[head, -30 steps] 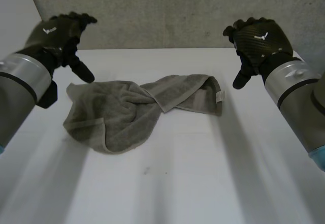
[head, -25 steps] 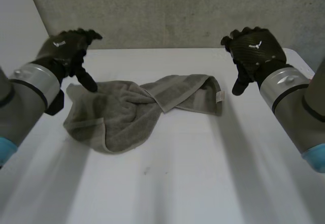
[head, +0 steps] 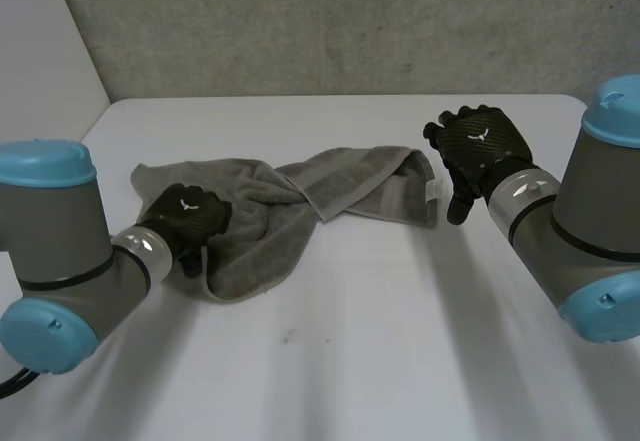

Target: Fold the towel.

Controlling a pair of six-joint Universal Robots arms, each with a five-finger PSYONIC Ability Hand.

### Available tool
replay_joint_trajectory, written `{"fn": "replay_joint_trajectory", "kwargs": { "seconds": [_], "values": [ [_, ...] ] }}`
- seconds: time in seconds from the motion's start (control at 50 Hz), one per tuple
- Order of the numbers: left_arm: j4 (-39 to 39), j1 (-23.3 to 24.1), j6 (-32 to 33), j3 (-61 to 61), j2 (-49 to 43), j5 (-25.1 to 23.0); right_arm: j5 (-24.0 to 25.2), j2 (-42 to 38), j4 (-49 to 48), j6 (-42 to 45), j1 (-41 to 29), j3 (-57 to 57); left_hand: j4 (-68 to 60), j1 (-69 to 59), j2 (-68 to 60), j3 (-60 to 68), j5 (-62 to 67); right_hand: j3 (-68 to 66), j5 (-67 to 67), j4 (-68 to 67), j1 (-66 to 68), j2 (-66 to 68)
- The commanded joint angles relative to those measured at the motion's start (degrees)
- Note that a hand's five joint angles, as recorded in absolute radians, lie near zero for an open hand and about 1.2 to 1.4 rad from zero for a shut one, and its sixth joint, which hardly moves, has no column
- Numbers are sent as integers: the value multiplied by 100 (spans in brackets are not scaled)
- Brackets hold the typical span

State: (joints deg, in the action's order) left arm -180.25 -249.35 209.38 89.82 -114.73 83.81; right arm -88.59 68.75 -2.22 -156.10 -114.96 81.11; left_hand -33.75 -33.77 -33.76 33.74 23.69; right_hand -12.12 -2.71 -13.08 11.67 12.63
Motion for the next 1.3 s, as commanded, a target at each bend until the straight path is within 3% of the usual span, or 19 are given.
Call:
{"fn": "replay_joint_trajectory", "kwargs": {
  "seconds": [0.02, 0.3, 0.48, 0.68, 0.84, 0.9, 0.92, 0.94, 0.96, 1.0, 1.12, 1.3],
  "values": [
    [-204, -9, 313, 589, -5, -172, 0, -116, -7, 1, 9, 10, -607, -604, -606, 608, 613, 212, 271, 308, -167, -263],
    [-793, -9, 516, 1055, -58, -146, 0, -222, -16, 1, 9, 18, -657, -655, -656, 659, 663, 212, 271, 308, -167, -263],
    [-1187, -9, 648, 1090, -234, -146, 0, -283, -16, 1, 0, 18, -2540, -2538, -2539, 2542, 2546, 212, 271, 308, -167, -263],
    [-1434, -26, 727, 1108, -322, -120, 0, -310, -16, 9, 0, 27, -2440, -2438, -2439, 2442, 2446, 212, 271, 308, -167, -263],
    [-1417, -35, 736, 1117, -322, -111, 0, -319, -16, 9, 0, 27, -1549, -1546, -1548, 1550, 1555, 212, 271, 308, -167, -263],
    [-1408, -35, 744, 1134, -331, -111, -9, -336, -16, 9, 0, 27, -2003, -2001, -2002, 2004, 2009, 212, 271, 308, -167, -263],
    [-1408, -35, 770, 1143, -331, -111, -9, -345, -16, 9, 0, 27, -2819, -2817, -2818, 2820, 2825, 212, 271, 308, -167, -263],
    [-1408, -35, 771, 1143, -331, -111, -9, -345, -16, 9, 0, 27, -2827, -2825, -2826, 2828, 2833, 212, 271, 308, -167, -263],
    [-1408, -35, 806, 1143, -322, -111, -9, -345, -16, 9, 0, 27, -4276, -4274, -4275, 4277, 4282, 212, 271, 308, -167, -263],
    [-1434, -53, 841, 1143, -322, -102, -9, -354, -16, 1, 0, 27, -4625, -4622, -4624, 4626, 4631, 212, 271, 308, -167, -263],
    [-1434, -79, 973, 1046, 408, 100, -18, -336, 2, -52, 9, -52, -4625, -4623, -4624, 4626, 4631, 212, 271, 308, -167, -263],
    [-1382, 175, 596, 546, 1917, 302, -44, -319, 54, -507, 0, -113, -4625, -4623, -4624, 4626, 4631, 212, 271, 308, -167, -263]
  ]
}}
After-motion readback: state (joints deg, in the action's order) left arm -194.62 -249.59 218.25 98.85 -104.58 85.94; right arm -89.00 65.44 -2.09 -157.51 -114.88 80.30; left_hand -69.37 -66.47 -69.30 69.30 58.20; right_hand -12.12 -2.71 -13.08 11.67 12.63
